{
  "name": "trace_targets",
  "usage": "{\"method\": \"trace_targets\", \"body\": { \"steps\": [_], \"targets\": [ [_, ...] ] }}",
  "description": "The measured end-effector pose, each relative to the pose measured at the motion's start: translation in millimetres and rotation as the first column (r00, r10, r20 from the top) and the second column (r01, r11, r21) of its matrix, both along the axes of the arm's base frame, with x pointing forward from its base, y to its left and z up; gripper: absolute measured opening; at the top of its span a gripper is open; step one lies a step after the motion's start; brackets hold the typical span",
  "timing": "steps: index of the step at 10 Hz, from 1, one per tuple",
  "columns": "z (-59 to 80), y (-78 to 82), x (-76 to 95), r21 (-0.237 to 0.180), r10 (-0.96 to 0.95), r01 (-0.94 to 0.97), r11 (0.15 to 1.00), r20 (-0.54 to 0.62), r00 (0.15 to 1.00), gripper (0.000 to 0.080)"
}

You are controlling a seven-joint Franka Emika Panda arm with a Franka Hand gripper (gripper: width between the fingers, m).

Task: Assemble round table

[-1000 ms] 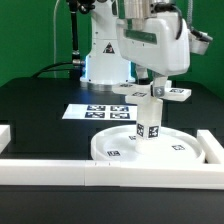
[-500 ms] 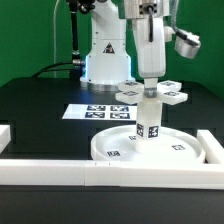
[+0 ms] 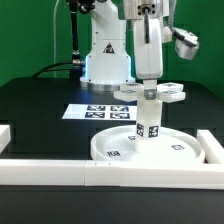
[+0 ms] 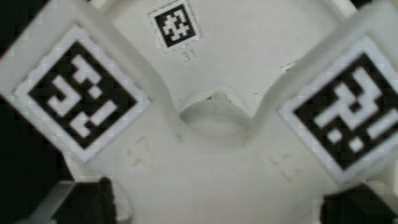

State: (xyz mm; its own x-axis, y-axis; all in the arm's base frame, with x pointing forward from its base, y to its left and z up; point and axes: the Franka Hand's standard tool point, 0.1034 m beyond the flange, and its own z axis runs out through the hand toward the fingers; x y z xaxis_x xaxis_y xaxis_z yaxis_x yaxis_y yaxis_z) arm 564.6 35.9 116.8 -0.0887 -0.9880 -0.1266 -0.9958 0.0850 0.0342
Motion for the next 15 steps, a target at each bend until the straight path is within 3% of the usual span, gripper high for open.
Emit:
{"method": "trace_targets", "body": {
  "steps": [3, 6, 9, 13, 15],
  "targets": [
    [26.5, 2.6, 2.4, 0.024, 0.054, -0.055, 0.998, 0.032, 0.998, 0.0648],
    [21.8, 4.2, 1.3, 0.015, 0.158, -0.159, 0.987, 0.039, 0.987, 0.0648],
    [15.0, 14.1, 0.0, -0.007, 0.521, -0.522, 0.853, 0.072, 0.85, 0.0648],
    [14.7, 12.1, 0.5, -0.029, 0.751, -0.753, 0.657, 0.108, 0.651, 0.0648],
    [14.3, 12.3, 0.2, -0.049, 0.86, -0.863, 0.504, 0.118, 0.496, 0.0648]
  ]
}}
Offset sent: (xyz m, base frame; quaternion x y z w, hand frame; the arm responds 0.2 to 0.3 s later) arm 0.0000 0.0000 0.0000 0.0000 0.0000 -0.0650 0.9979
